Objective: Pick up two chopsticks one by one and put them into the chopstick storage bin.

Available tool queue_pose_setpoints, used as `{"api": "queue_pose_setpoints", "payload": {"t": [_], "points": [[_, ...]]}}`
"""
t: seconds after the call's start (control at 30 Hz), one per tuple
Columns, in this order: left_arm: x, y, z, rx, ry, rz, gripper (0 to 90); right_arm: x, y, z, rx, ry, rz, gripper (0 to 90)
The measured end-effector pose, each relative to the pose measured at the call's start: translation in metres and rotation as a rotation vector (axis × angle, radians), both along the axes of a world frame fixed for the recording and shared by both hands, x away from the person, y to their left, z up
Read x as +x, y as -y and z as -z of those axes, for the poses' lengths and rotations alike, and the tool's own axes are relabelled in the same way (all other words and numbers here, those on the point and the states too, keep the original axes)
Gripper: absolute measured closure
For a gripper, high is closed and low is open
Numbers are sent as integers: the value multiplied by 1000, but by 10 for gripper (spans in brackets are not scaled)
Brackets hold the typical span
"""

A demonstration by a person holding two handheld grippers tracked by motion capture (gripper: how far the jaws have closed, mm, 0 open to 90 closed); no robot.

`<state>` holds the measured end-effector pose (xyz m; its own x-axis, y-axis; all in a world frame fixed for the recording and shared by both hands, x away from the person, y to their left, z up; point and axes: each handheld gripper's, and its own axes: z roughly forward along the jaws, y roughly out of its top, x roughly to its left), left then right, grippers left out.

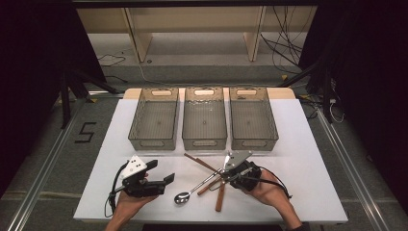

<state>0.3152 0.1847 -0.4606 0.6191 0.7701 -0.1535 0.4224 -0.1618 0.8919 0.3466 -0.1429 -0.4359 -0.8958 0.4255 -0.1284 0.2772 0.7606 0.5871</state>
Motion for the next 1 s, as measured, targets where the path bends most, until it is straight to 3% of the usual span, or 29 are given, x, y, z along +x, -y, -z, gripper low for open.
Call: {"api": "queue_pose_setpoints", "payload": {"t": [0.1, 0.2, 0.23, 0.4, 0.53, 0.57, 0.6, 0.63, 0.73, 0.77, 0.83, 0.9, 1.0], "points": [[2, 3, -10, 62, 0, 20, 160, -6, -7, -1, -51, 66, -45, 856], [2, 9, -23, 114, 29, 35, 160, -11, -12, -3, -65, 92, -82, 855], [3, 12, -27, 127, 28, 42, 161, -15, -16, -5, -72, 121, -97, 856], [8, 25, -44, 181, 16, 120, 161, -20, -22, -8, -94, 182, -142, 856], [14, 37, -50, 236, -21, 181, 165, -29, -28, -7, -143, 287, -203, 856], [15, 39, -50, 252, -33, 196, 165, -29, -28, -7, -143, 287, -203, 856], [17, 46, -50, 288, -53, 227, 165, -34, -32, -5, -169, 317, -217, 856], [17, 46, -50, 288, -53, 227, 166, -35, -33, -5, -190, 341, -230, 856], [21, 57, -50, 359, -92, 278, 169, -40, -36, -2, -251, 425, -286, 856], [21, 57, -50, 359, -92, 278, 173, -41, -37, -1, -262, 453, -296, 856], [23, 62, -50, 404, -108, 305, 182, -42, -38, 1, -291, 481, -311, 856], [24, 64, -50, 409, -116, 312, 194, -43, -39, 4, -295, 520, -324, 856], [27, 70, -50, 466, -147, 371, 214, -45, -41, 6, -309, 554, -343, 856]]}}
